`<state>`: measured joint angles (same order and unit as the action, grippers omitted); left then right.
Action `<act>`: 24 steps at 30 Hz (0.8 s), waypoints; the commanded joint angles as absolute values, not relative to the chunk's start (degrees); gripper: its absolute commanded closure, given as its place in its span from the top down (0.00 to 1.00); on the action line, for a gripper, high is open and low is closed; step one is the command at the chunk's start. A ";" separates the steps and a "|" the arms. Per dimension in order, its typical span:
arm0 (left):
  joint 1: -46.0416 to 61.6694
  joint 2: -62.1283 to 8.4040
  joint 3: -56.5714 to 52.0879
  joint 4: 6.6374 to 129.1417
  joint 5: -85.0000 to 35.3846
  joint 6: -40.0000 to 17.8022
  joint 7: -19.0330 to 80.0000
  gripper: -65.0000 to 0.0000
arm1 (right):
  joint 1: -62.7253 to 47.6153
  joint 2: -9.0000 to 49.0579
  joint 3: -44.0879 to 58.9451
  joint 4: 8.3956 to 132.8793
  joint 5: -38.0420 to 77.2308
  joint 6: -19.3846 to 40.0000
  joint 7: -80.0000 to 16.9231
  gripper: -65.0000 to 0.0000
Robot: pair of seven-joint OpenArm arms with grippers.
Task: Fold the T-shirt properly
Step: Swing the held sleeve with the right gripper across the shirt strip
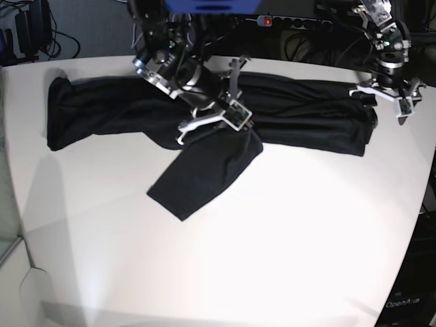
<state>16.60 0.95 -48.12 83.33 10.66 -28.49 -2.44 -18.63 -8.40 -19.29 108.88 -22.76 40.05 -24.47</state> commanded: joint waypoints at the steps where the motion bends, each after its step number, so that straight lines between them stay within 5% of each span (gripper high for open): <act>1: 16.57 0.40 -48.22 84.18 9.89 -28.18 -4.00 0.65 | -18.68 -8.84 -20.26 110.02 -22.11 39.34 -23.08 0.00; 24: 16.57 0.31 -48.22 84.18 9.71 -28.18 -4.00 0.65 | -21.85 -8.66 -23.16 109.49 -21.85 37.23 -22.90 0.00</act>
<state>16.60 0.95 -48.12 83.33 10.63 -28.49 -2.44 -21.85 -8.10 -22.65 108.75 -22.68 37.67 -24.45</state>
